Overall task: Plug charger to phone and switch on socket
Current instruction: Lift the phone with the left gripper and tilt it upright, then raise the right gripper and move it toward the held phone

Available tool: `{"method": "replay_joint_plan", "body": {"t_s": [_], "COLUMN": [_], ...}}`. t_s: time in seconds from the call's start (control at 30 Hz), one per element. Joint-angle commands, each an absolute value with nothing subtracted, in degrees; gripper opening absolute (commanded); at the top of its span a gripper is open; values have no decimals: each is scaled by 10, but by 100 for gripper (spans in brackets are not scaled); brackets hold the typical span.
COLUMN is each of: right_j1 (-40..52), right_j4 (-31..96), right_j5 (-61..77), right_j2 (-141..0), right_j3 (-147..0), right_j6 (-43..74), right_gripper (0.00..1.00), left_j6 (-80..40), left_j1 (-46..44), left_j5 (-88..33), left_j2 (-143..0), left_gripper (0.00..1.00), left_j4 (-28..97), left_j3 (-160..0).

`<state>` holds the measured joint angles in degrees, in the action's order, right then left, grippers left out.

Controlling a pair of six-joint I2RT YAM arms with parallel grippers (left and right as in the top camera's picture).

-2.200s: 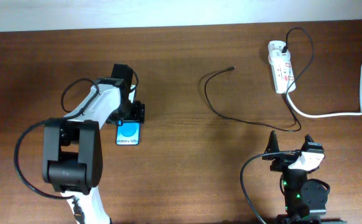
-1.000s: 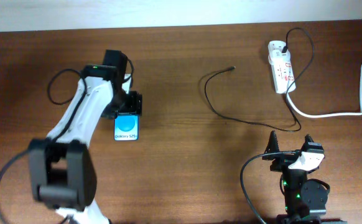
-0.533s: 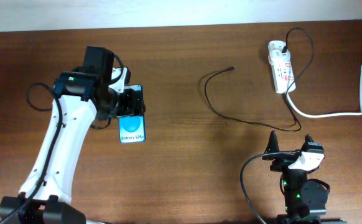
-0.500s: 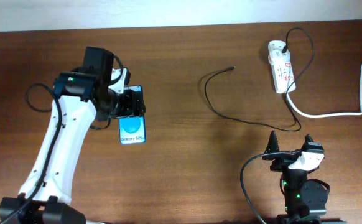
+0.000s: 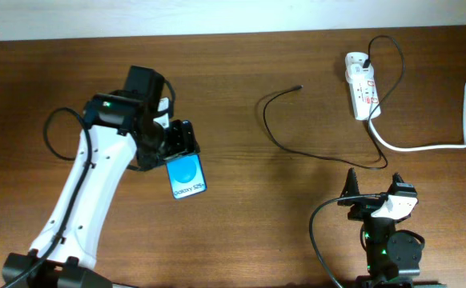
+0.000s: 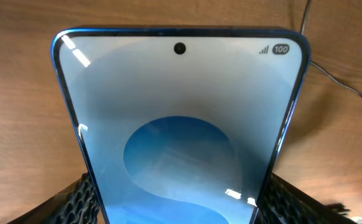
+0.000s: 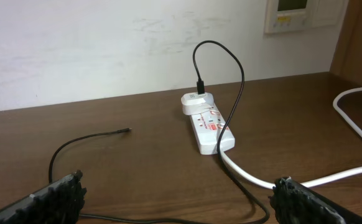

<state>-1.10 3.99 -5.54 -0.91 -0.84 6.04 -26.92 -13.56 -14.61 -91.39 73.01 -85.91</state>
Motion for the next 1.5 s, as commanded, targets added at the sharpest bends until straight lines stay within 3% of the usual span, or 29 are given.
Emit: {"method": "replay_joint_plan", "body": {"t_s": [0.0, 0.7, 1.07, 1.47], "right_j1": [-14, -14, -14, -14], "right_j4": [41, 41, 27, 63], "right_j5": [-57, -49, 278, 609], "right_j2": [-4, -4, -4, -4], "right_j3": [-3, -3, -3, -3], "right_j6": [62, 65, 72, 411], "right_gripper": [98, 98, 98, 98], "left_j6": [-337, -356, -384, -395], "left_j1": [-155, -168, -168, -168], "left_j5": [-157, -157, -157, -169], "left_j2": [-896, -896, -896, -897], "left_gripper": [30, 31, 31, 33], "left_j4": [724, 710, 701, 688], "left_j3": [-874, -874, -874, -874]}}
